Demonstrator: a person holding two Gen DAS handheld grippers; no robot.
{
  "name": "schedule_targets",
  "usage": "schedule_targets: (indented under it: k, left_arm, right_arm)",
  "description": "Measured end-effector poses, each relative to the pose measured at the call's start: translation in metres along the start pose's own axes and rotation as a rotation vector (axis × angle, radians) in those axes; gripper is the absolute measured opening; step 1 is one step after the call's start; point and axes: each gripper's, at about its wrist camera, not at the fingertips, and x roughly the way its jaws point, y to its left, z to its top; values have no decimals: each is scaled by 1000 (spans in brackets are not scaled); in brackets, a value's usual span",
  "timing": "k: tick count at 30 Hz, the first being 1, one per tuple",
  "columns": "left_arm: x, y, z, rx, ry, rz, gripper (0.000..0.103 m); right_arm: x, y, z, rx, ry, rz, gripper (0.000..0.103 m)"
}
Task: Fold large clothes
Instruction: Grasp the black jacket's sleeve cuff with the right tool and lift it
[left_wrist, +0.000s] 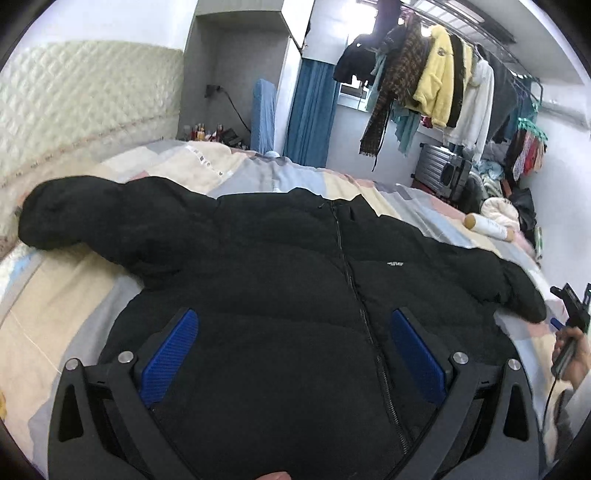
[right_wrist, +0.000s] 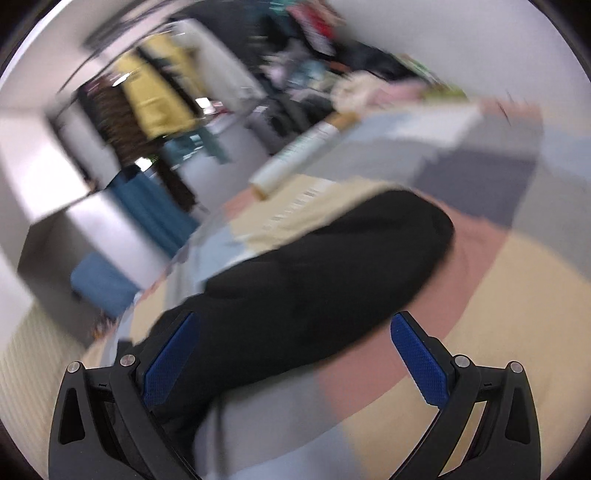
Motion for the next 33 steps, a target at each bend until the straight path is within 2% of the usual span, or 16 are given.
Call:
schedule_targets:
  k: [3,7,12,13,14,15,16,18,21,25,28,33]
  left_arm:
    - [9,0,-10,17,25,3,103]
    - [26,-7,-21,39,81,12,103]
    - [40,-13,-28,60,97,43,103]
    - [41,-14,-29,62,97,48,103]
    - [43,-14,-30,63,96,53,103]
    - [44,-15,-29,63,95,56,103]
    - [46,-15,-30,63,96,61,103]
    - [49,-15,-30,63,102,66,103]
    - [54,-16,-30,65,110,76,103]
    - [54,-14,-28,63,109,85,103]
    - [48,-12,-27,65,98,90,103]
    - [37,-7,-21,81,85,98,103]
  right_arm:
    - [24,-36,13,110,2,-27,102]
    - [44,-62,33,193,-38,-38,97]
    - [68,-71,55,192,-55,-62,95]
    - [73,-71,59,188,-58,-58,92]
    - [77,-70,60,185,-58,-51,88]
    - [82,-73,64,186,-55,-42,73]
    - [85,-74,66,187,-53,-36,49]
    - [88,-73,69,181,-52,-21,45]
    - [81,-66,71,151,-93,-66,43]
    - [65,-55,84,154,-121,-55,16]
    - [41,-35,100,118,-159,-77,9]
    - [-7,10,132,45,-215,-98,6]
